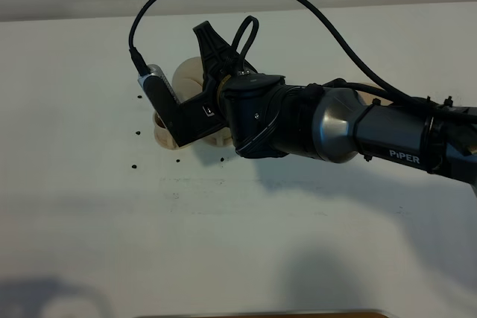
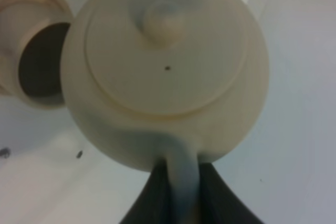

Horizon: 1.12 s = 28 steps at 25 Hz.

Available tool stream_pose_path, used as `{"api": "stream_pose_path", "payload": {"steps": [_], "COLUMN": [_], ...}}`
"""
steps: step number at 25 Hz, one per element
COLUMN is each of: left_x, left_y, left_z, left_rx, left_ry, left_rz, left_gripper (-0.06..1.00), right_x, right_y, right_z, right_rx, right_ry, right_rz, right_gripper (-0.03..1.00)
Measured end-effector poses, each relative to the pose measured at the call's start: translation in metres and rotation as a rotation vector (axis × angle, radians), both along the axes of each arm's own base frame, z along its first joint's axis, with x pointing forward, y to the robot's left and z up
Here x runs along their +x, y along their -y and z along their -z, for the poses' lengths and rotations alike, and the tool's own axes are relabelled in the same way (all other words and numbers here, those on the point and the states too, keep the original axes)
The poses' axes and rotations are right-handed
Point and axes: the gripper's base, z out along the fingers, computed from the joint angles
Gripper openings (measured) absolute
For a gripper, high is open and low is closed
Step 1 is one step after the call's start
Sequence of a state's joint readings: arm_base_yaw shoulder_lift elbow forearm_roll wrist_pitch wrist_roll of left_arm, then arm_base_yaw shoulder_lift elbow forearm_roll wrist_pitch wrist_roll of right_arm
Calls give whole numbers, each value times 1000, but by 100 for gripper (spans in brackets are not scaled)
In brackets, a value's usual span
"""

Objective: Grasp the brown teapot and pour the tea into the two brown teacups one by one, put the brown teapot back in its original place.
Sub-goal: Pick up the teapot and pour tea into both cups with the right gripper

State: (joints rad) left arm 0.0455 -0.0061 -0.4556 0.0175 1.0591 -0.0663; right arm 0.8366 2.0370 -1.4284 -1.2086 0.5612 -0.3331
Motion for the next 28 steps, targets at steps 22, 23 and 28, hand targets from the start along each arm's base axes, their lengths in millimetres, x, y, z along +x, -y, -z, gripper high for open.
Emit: {"api": "stream_pose_path", "payload": {"steps": [22, 23, 28], "left_x": [0, 0, 0], "left_y": [0, 0, 0], "left_z": [0, 0, 0], "left_rx": [0, 0, 0], "left_ry": [0, 0, 0], "left_rz": [0, 0, 0], "left_gripper": [50, 50, 50], "right_x": [1, 1, 1], "right_y": [-1, -1, -1], "right_z": [-2, -2, -2], "right_rx": [-25, -24, -24], "right_ry": [9, 10, 11], "right_rz": [-22, -22, -22], "right_gripper": [8, 8, 8]}}
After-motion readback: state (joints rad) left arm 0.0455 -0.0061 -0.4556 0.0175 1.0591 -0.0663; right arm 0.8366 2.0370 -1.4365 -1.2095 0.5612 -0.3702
